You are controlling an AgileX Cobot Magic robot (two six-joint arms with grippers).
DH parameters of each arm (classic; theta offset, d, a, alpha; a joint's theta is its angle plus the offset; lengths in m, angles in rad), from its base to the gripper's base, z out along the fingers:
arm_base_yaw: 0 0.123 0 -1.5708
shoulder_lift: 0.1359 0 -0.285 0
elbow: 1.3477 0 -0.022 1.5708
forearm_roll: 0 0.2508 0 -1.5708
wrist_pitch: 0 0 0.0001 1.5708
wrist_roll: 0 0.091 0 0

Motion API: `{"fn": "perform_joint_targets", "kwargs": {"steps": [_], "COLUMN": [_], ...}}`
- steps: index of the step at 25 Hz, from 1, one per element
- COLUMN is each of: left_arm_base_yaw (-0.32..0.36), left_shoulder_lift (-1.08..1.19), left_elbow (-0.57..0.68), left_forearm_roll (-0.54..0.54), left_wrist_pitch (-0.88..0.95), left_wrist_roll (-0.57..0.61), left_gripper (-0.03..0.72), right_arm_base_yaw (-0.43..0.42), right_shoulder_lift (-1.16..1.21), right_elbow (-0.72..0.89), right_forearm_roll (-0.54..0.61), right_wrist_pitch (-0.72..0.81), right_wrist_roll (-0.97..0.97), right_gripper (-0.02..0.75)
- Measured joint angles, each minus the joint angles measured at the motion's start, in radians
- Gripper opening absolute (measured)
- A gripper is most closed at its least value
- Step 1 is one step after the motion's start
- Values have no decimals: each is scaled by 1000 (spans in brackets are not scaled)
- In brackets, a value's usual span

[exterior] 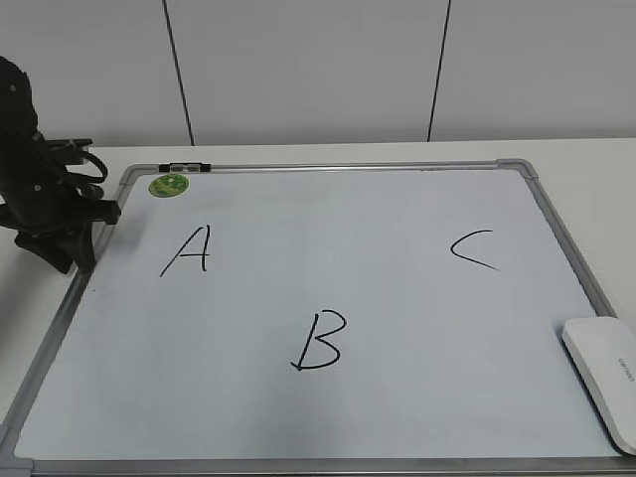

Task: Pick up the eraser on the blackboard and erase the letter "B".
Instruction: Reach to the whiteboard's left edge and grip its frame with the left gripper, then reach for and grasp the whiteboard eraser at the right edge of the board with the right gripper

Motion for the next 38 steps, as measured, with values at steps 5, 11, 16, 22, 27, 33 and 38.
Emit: {"fn": "perform_joint_targets", "kwargs": {"steps": [5, 11, 16, 22, 27, 33, 38], "left_arm_base_yaw": [0, 0, 0, 0, 0, 0, 0], "left_shoulder_lift": [1, 1, 1, 1, 1, 1, 1], "left_elbow": [-1, -1, -4, -4, -4, -4, -4], "left_forearm_roll": [0, -11, -11, -11, -11, -9, -9], "left_wrist_pitch": [2, 4, 6, 6, 10, 11, 13], "left_wrist_roll": [0, 0, 0, 0, 0, 0, 0], "left_gripper": [210, 62, 19, 19, 19, 19, 19], "right_arm_base_yaw": [0, 0, 0, 0, 0, 0, 0], "right_shoulder_lift": [0, 0, 0, 39, 216, 515, 742], "right_elbow": [0, 0, 0, -13, -47, -102, -121], "right_forearm_roll": [0, 0, 0, 19, 48, 65, 106], "right_wrist_pitch": [0, 0, 0, -15, -86, -114, -127], "right_wrist_roll": [0, 0, 0, 0, 0, 0, 0], "right_gripper": [545, 545, 545, 545, 545, 545, 545]}}
